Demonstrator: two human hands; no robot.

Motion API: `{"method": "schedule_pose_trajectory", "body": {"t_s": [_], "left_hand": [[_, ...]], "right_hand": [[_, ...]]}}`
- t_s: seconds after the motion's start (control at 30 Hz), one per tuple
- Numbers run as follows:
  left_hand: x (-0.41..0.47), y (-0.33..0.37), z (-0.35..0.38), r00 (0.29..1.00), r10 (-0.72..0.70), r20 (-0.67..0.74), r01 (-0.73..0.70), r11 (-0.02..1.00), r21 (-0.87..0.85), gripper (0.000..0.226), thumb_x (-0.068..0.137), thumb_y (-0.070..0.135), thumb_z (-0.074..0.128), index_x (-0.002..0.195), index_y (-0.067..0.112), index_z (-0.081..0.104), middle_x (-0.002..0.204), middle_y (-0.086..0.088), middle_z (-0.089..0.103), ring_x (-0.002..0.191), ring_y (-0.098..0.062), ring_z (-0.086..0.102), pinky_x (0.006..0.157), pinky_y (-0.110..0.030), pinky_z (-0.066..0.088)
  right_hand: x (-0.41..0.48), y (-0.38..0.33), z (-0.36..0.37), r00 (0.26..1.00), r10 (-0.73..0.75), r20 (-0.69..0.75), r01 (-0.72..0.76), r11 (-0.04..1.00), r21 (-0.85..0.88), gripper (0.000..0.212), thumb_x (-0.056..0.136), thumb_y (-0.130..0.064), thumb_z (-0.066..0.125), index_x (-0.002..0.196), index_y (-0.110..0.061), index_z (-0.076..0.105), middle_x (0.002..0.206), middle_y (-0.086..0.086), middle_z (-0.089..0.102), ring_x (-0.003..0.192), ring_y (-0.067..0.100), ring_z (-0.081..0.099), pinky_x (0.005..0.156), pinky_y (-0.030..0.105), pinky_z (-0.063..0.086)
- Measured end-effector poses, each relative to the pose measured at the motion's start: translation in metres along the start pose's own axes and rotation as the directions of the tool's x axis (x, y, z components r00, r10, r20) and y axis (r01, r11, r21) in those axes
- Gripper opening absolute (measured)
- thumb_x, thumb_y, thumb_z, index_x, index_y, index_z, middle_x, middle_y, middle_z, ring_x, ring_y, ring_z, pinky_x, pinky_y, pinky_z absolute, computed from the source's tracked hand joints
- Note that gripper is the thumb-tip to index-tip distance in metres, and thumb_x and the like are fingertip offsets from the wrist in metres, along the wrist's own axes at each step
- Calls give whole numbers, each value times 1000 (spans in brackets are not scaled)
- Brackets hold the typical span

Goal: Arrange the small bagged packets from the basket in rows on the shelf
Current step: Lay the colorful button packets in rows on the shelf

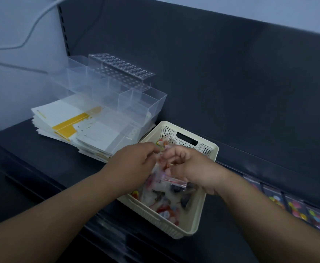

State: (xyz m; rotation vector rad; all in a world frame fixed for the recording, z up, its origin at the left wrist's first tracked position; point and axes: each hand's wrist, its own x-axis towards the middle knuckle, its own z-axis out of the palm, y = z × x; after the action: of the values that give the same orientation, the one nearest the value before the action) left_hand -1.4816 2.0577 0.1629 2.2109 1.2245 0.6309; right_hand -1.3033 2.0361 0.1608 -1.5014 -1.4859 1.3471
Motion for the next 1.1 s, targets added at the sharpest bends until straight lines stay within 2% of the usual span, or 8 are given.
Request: {"method": "schedule_pose_trajectory", "body": {"t_s": [0.13, 0.23, 0.3, 0.43, 0.53, 0.77, 0.97, 1.1], "left_hand": [[8, 15, 3, 958, -238, 162, 283, 881, -380, 23, 96, 36, 47, 84, 23, 61, 86, -5, 65, 71, -21, 64, 72, -37, 53], [12, 19, 5, 880, -341, 332, 471, 721, -508, 10, 93, 26, 55, 90, 18, 60, 89, -10, 65, 61, -20, 62, 62, -32, 51], [17, 15, 8, 888, -351, 296, 450, 796, -406, 9, 91, 13, 54, 90, 21, 59, 86, -8, 63, 62, -18, 61, 65, -32, 53], [23, 10, 12, 922, -262, 285, 268, 963, 20, 23, 85, 14, 57, 104, 26, 59, 94, 4, 62, 84, -15, 61, 76, -31, 53], [22, 9, 18, 878, -241, 414, 129, 952, 279, 23, 82, 24, 64, 106, 23, 61, 96, 6, 61, 88, -12, 58, 70, -26, 47], [22, 11, 34, 856, -240, 458, 15, 897, 442, 22, 74, 30, 74, 90, 20, 61, 101, -1, 66, 92, -18, 62, 74, -27, 47], [33, 15, 22, 941, -229, 248, 231, 973, 22, 18, 76, 12, 68, 71, 17, 52, 72, 1, 57, 62, -11, 52, 55, -23, 41], [44, 33, 18, 912, -300, 279, 407, 728, -551, 16, 81, 0, 65, 93, 9, 61, 75, -10, 65, 57, -17, 58, 55, -25, 48]], "right_hand": [[-5, -4, 0, 989, -114, -96, 121, 990, 72, 32, 74, 19, 63, 84, -10, 58, 89, 12, 63, 88, 25, 57, 90, 48, 47], [-8, -5, -3, 983, -132, -129, 142, 987, 73, 32, 75, 20, 61, 94, -6, 60, 91, 11, 60, 83, 23, 55, 80, 35, 49], [-9, -4, -6, 985, -97, -139, 109, 991, 76, 40, 76, 20, 58, 100, -12, 59, 96, 6, 61, 81, 16, 57, 76, 27, 48], [-15, -2, -13, 979, -37, -199, 63, 990, 125, 37, 75, 16, 56, 95, -15, 57, 107, 9, 64, 95, 24, 66, 91, 40, 51], [-23, -4, -18, 987, -4, -162, 52, 954, 294, 37, 83, 23, 42, 90, -10, 57, 82, 2, 72, 74, 19, 70, 78, 31, 56], [-37, -5, -24, 985, 62, -159, 23, 875, 484, 33, 93, 9, 40, 92, -9, 67, 86, 4, 74, 74, 17, 71, 66, 26, 57], [-48, -3, -30, 967, 145, -211, 27, 762, 647, 15, 96, -13, 48, 96, -9, 62, 76, 7, 70, 65, 18, 68, 57, 25, 56], [-58, -1, -35, 966, 117, -232, 46, 801, 596, 10, 88, -3, 58, 92, -11, 58, 79, 5, 68, 67, 14, 65, 56, 22, 54]]}}
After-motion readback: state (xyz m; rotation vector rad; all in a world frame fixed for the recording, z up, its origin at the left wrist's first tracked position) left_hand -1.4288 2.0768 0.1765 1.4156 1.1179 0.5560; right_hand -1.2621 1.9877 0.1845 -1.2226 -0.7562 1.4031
